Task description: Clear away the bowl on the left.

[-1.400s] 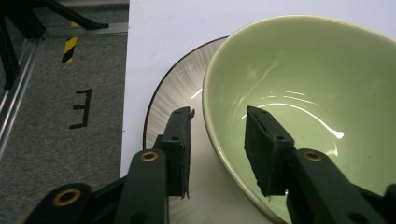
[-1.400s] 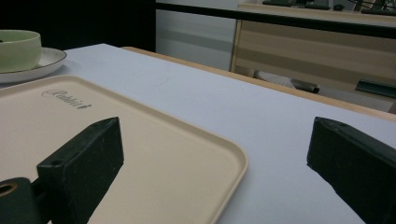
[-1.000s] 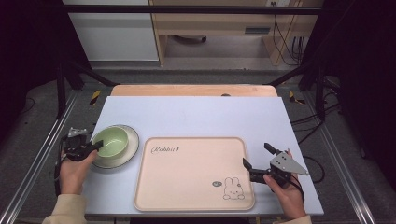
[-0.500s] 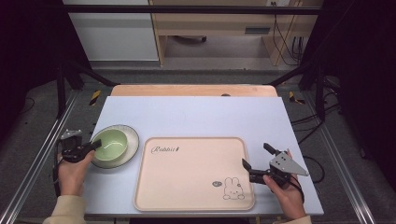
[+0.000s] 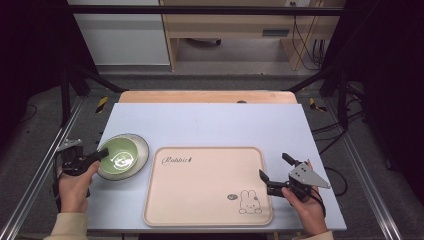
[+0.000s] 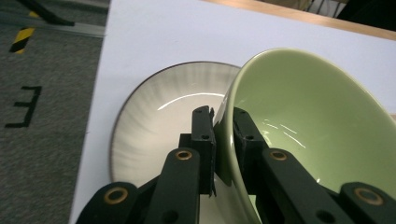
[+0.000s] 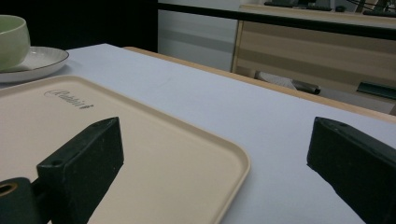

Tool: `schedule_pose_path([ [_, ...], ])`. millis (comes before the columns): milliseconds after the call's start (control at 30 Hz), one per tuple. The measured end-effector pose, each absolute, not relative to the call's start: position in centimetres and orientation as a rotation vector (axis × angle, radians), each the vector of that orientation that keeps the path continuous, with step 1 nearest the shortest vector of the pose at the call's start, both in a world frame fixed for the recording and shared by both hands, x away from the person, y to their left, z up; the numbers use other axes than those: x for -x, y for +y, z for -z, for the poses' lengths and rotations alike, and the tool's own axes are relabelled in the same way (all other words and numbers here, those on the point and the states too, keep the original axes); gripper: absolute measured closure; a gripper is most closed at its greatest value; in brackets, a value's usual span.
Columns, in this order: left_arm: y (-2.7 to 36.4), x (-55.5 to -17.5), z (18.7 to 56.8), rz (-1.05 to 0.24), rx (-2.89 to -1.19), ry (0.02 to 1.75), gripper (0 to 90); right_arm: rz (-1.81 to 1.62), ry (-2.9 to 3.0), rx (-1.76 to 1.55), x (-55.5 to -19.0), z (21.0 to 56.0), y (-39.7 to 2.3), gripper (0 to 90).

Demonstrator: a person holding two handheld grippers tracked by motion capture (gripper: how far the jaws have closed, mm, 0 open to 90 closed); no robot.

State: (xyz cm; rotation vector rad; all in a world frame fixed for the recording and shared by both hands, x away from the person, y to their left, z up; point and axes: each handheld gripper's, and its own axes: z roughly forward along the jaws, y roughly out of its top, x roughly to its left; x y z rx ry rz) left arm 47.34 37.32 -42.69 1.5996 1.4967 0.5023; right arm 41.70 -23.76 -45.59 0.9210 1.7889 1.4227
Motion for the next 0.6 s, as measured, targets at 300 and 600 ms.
schedule_pose_path([
  [300,34.9,-47.2,42.3,-0.456,-1.641,1.421,81.6,-1.424,1.785,-0.926,-41.7,45.6,-23.8,3.8],
  [600,33.1,-46.8,41.7,-0.424,-1.667,1.358,81.6,-1.425,1.785,-0.926,-41.7,45.6,-23.8,3.8],
])
